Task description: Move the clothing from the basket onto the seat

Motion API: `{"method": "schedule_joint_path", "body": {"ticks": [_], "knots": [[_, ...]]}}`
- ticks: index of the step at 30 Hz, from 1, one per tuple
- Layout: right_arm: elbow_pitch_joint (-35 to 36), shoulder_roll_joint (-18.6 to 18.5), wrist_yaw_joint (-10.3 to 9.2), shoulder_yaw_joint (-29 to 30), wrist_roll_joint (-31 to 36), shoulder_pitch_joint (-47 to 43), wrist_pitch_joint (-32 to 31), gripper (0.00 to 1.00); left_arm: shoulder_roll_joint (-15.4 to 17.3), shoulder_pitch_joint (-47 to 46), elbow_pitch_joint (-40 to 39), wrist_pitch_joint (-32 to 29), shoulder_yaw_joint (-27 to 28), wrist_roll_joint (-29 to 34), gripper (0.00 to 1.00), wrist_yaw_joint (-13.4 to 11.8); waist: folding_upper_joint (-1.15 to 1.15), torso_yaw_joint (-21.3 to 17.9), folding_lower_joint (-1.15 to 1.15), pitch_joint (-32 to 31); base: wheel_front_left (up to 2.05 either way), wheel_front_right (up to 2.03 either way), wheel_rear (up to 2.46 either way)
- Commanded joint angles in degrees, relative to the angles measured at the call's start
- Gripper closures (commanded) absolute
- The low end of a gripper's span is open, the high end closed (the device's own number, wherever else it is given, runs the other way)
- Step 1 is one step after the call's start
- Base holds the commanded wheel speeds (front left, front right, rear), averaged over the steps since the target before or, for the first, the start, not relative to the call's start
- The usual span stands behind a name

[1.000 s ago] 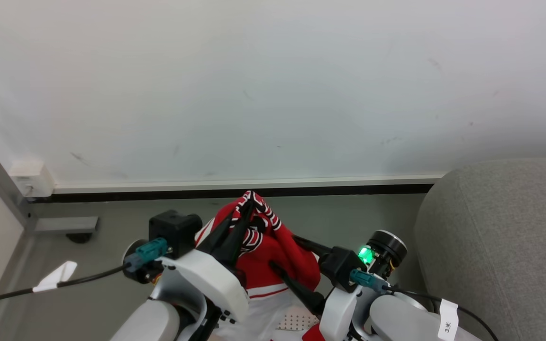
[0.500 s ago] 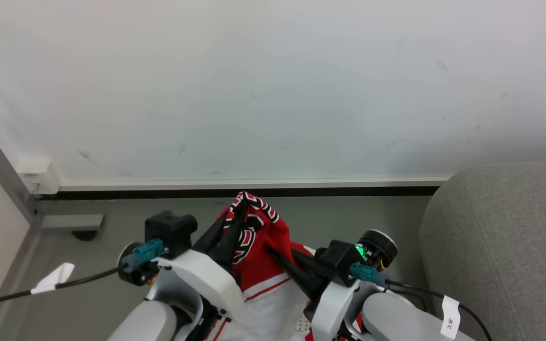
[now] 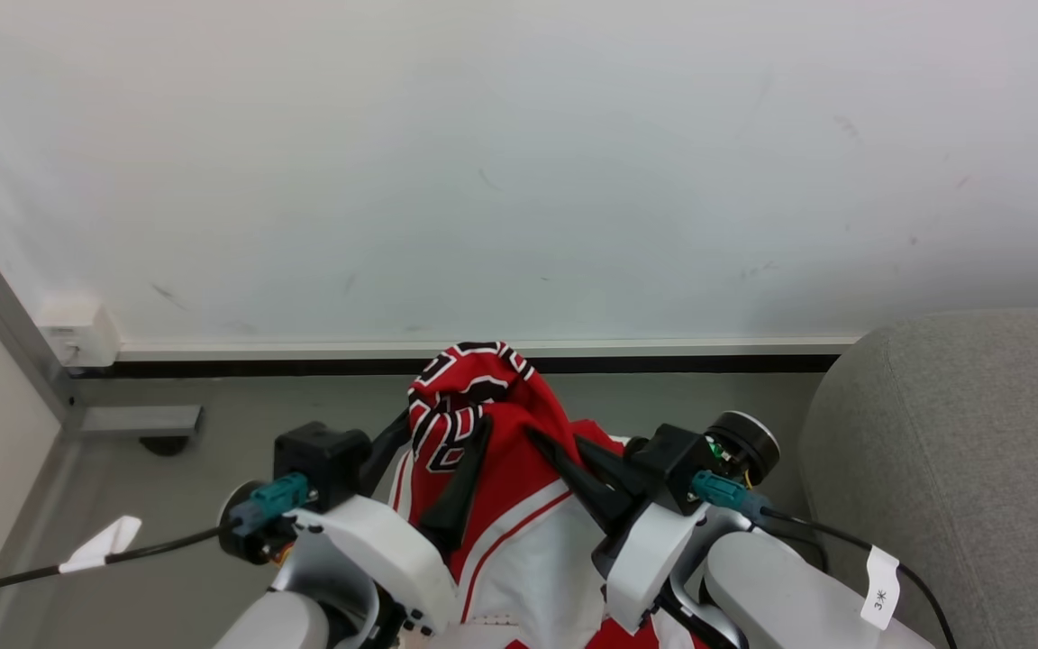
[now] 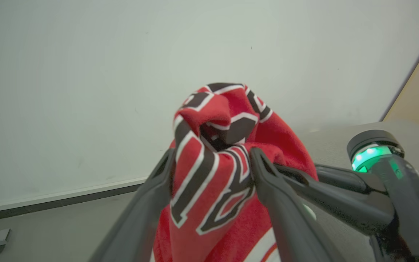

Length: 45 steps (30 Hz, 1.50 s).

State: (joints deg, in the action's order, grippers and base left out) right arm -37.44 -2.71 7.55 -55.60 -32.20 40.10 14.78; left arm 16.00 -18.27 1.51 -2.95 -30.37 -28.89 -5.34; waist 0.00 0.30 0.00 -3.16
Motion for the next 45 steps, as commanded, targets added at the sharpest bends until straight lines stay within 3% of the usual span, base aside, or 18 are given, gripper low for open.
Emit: {"method": "schedule_joint_path", "body": {"ticks": [1,14,21,45], "knots": [[-0.24,-0.1,-0.12,0.23,0.09,-0.53,0.41,1.0,0.47,0.78,-0.16,0.1,-0.02,-0.59,0.0,-0.07,0.0,0.03,0.0,0.0,0.0,0.0,0.0],[-0.84,-0.11,-0.12,3.99,2.53,-1.13,0.41,1.0,0.8,1.05,-0.37,0.52,-0.15,-0.48,0.0,-0.76,0.0,-0.77,0.0,0.05,0.0,0.0,0.0],[-0.93,-0.1,-0.12,6.57,3.79,-1.33,0.42,1.0,1.09,1.6,-0.82,0.88,-0.14,-0.54,0.0,-1.17,0.0,-3.21,0.0,0.38,0.0,0.0,0.0],[2.25,-4.83,-0.12,15.05,8.58,-2.47,0.41,1.0,1.08,0.32,-1.7,2.08,-1.42,-0.12,0.0,-0.83,0.0,-23.02,0.0,4.16,0.0,0.0,0.0]]}}
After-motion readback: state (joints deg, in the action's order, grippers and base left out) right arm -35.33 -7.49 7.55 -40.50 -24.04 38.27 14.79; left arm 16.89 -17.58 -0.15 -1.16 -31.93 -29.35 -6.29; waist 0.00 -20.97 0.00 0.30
